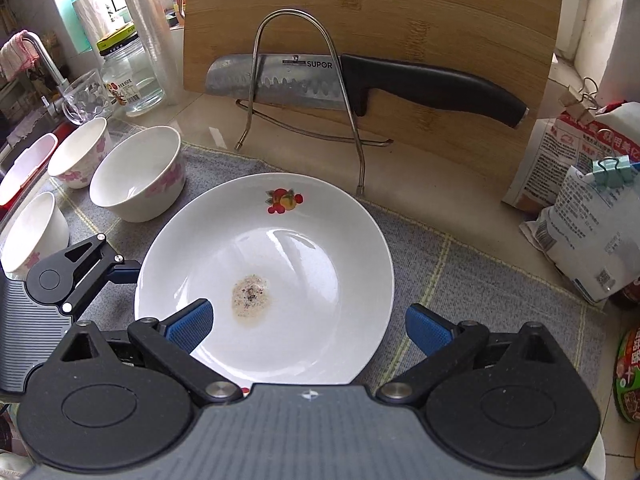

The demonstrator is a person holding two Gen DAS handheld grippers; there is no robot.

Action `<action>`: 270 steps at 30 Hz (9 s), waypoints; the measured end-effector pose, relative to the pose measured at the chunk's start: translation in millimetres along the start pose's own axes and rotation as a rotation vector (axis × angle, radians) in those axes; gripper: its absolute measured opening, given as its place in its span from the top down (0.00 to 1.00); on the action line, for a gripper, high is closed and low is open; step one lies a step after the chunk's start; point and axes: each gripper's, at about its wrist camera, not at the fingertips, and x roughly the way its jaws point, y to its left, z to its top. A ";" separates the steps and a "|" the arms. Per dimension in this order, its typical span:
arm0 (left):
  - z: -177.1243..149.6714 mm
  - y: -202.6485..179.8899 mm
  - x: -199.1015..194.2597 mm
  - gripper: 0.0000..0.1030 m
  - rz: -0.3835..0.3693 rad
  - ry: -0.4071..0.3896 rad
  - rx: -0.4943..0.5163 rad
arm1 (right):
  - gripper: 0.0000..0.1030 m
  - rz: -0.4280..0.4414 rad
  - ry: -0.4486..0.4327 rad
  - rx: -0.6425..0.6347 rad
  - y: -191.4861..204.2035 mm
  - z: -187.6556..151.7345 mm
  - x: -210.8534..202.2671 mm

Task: Organize plates and bowls
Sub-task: 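Close both grippers on the rim of the stained plate, then lift the stained plate with both grippers and carry it toward the plate stack, then lower the stained plate with both grippers onto the stacked plates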

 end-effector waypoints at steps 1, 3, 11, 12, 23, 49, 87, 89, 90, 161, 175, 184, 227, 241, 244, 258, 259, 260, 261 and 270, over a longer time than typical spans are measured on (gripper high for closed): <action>-0.1 -0.1 -0.2 0.00 0.000 -0.001 0.000 | 0.00 0.007 0.008 0.001 -3.1 3.2 3.9; 0.1 -0.3 0.1 0.00 0.003 -0.003 -0.002 | 0.00 0.025 0.030 0.001 -11.1 11.0 13.9; -1.1 -1.7 -0.4 0.00 0.007 -0.007 -0.005 | 0.00 0.126 0.108 0.027 -31.9 28.5 47.5; -1.1 -1.7 -0.5 0.00 0.007 -0.007 -0.004 | 0.00 0.142 0.112 0.033 -33.1 29.6 49.9; -1.1 -1.6 -1.1 0.00 0.003 -0.007 0.000 | 0.00 0.266 0.117 0.067 -40.5 44.4 60.9; 0.5 -2.0 -3.8 0.00 -0.002 -0.011 0.022 | 0.00 0.345 0.172 0.026 -42.4 58.7 67.5; 2.2 -14.3 -41.9 0.01 -0.012 0.038 0.038 | 0.00 0.345 0.161 0.037 -15.5 35.5 34.8; 2.2 -15.6 -44.0 0.01 -0.013 0.039 0.035 | 0.00 0.347 0.159 0.041 -13.9 33.3 31.4; 2.1 -16.1 -45.4 0.01 -0.015 0.040 0.033 | 0.00 0.346 0.158 0.039 -12.2 32.4 29.4; 54.1 -111.8 -41.0 0.01 -0.295 0.058 0.301 | 0.00 0.152 -0.016 0.325 -72.8 -83.3 -96.6; 62.4 -134.9 -19.0 0.01 -0.353 0.072 0.343 | 0.00 0.106 -0.040 0.407 -105.4 -113.4 -111.1; 65.3 -137.9 -7.0 0.01 -0.364 0.091 0.358 | 0.00 0.100 -0.042 0.437 -116.2 -125.2 -108.7; 71.2 -140.4 15.9 0.01 -0.349 0.140 0.436 | 0.00 0.092 -0.041 0.494 -132.2 -137.8 -105.5; 74.0 -139.1 10.4 0.01 -0.341 0.136 0.426 | 0.00 0.064 -0.002 0.478 -133.5 -134.0 -95.3; 74.1 -138.5 10.9 0.01 -0.340 0.132 0.421 | 0.00 0.059 0.007 0.479 -135.2 -132.2 -93.7; 76.3 -137.7 19.0 0.01 -0.332 0.129 0.403 | 0.00 0.037 0.018 0.497 -145.2 -131.7 -95.5; 76.4 -137.4 18.8 0.01 -0.330 0.125 0.405 | 0.00 0.036 0.018 0.501 -145.4 -131.8 -95.9; 76.6 -137.4 18.5 0.01 -0.330 0.121 0.408 | 0.00 0.032 0.019 0.508 -145.4 -131.8 -96.7; 77.1 -137.6 18.3 0.01 -0.332 0.117 0.410 | 0.00 0.029 0.020 0.512 -145.4 -131.7 -97.3; 77.6 -139.6 19.8 0.01 -0.343 0.105 0.400 | 0.00 -0.006 0.010 0.531 -144.5 -131.5 -107.9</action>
